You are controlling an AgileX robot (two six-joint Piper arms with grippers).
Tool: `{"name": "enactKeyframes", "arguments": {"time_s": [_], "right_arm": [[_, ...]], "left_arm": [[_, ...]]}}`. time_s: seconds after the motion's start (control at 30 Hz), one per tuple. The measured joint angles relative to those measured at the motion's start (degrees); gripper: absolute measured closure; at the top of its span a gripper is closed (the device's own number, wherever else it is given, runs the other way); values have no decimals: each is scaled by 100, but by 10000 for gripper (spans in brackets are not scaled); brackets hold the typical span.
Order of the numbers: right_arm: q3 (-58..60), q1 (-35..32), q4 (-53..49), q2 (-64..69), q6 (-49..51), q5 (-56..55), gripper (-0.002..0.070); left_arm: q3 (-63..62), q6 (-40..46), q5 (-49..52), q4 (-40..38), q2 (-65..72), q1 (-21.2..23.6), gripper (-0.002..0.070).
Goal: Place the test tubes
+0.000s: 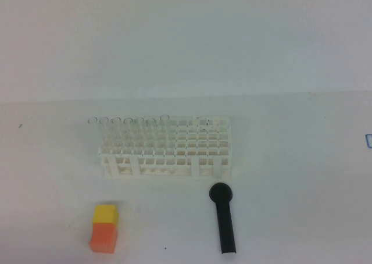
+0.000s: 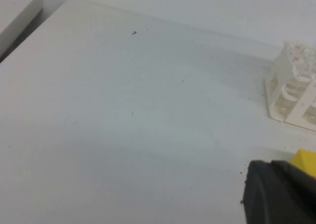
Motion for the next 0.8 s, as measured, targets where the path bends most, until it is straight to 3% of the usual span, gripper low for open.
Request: {"name": "enactKeyframes", "arguments": {"time_s": [0.2,0.43,0.8], "right_arm": [[0,-35,0,-363,0,12,678],[0,-597,1023,-685,38,111,678],[23,-748,1503,-685,-427,2705,678]], "left_arm": [[0,-157,14,35,0,-26,676],[0,-193,34,119,0,-667,676],[0,-202,34,119,0,-710,676]]}}
